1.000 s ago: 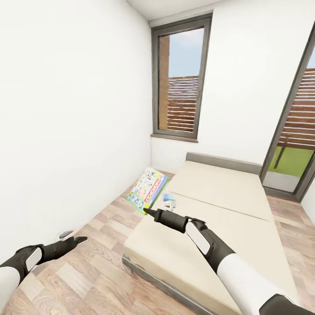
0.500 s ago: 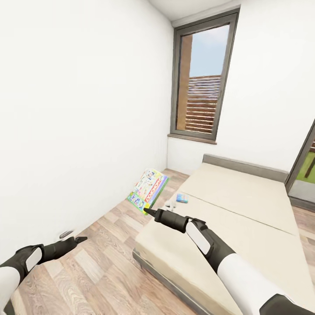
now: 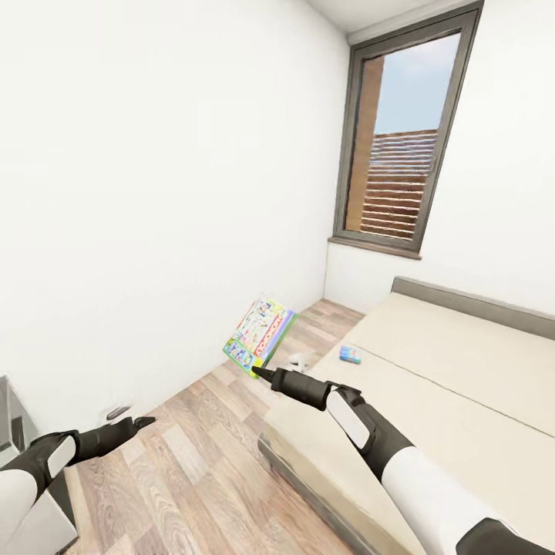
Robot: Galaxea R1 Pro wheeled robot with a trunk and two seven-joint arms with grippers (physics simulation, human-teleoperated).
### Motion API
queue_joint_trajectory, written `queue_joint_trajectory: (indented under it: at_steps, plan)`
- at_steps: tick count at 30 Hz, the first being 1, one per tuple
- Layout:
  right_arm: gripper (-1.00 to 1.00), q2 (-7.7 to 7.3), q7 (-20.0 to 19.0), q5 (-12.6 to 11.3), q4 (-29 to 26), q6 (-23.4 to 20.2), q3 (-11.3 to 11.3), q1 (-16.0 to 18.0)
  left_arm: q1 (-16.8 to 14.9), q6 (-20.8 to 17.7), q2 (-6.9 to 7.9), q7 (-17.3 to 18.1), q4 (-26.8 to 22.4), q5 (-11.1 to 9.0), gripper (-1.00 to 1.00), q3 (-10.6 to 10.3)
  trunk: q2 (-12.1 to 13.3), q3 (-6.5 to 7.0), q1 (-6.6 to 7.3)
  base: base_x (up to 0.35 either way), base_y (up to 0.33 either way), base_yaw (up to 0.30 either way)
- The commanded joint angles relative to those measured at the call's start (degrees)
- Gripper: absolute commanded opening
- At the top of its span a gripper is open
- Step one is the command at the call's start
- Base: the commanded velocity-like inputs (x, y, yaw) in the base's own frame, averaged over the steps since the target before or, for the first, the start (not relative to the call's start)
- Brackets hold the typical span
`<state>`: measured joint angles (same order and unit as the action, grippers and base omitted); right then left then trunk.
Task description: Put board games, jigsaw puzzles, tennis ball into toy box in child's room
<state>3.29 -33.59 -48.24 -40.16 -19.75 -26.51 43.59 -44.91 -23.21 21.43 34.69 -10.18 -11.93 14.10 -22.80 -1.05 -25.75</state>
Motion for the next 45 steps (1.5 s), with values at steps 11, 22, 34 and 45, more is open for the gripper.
queue_joint_trajectory:
  at_steps: [11,22,34,45]
  plan:
    - [-1.00,-0.03,0.0,-0.7,0.0,-0.4,0.0,0.1,0.0,-0.5,-0.04,0.0,0.0,-0.6,1.00,0.0,-0.1,-0.11,-0.03,0.000,-0.020,0.288]
    - [-1.00,0.04,0.0,-0.7,0.0,-0.4,-0.1,0.0,0.0,-0.5,-0.08,0.0,0.0,-0.5,1.00,0.0,-0.1,-0.11,-0.03,0.000,-0.144,0.288]
    - [-1.00,0.21,0.1,-0.7,0.0,-0.4,-0.1,0.1,0.0,-0.5,-0.03,0.0,0.0,-0.5,1.00,0.0,-0.1,-0.11,-0.03,0.000,-0.004,0.288]
    - [-1.00,0.07,0.0,-0.7,0.0,0.2,-0.1,0.0,0.0,-0.4,-0.31,0.0,0.0,-0.5,1.00,-0.1,-0.1,-0.11,-0.03,0.000,-0.022,0.288]
